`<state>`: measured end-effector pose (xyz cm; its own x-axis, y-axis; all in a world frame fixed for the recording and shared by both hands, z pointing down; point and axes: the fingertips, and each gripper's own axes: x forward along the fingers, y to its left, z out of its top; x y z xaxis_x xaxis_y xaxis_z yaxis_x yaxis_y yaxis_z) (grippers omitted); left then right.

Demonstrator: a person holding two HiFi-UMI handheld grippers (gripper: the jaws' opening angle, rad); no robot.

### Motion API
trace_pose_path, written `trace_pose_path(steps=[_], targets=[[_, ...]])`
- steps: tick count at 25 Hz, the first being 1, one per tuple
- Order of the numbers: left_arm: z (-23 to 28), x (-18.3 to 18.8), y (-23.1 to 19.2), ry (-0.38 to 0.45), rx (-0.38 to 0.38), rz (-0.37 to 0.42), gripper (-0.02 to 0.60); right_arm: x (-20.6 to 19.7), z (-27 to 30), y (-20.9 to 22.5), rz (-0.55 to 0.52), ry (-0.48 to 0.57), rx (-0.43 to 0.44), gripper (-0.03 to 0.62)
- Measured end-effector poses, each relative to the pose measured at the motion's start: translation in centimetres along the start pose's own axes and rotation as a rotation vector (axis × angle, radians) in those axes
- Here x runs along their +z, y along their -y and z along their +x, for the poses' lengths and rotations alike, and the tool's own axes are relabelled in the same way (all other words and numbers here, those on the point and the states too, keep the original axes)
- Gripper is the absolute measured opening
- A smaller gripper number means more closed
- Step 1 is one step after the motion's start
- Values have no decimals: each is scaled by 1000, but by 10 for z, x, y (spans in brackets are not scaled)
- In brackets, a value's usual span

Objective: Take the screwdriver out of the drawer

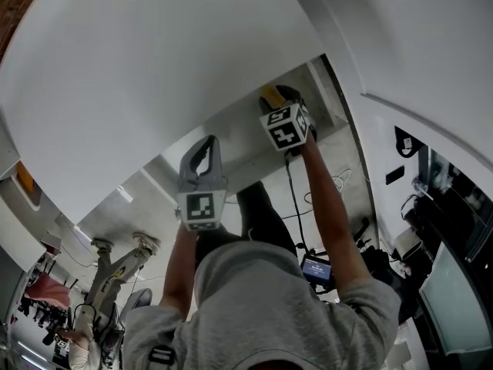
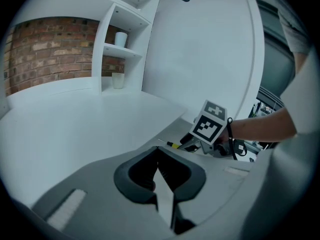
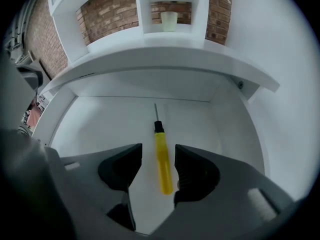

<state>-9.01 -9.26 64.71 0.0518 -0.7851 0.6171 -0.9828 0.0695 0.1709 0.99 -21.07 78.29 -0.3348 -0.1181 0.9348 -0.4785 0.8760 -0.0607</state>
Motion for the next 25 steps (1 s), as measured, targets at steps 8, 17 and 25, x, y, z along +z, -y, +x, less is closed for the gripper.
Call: trace_pose_path(steps=[8,17,25], targets=[[0,-5,4,-5,3,9,12,-11,16,3,32,-43,14,179],[1,-3,2,-2,4,6,12,-9,17,1,52,-48,4,84],[-4,-1,4,6,-1,18,12,-13,14,0,80,-55,14,81]])
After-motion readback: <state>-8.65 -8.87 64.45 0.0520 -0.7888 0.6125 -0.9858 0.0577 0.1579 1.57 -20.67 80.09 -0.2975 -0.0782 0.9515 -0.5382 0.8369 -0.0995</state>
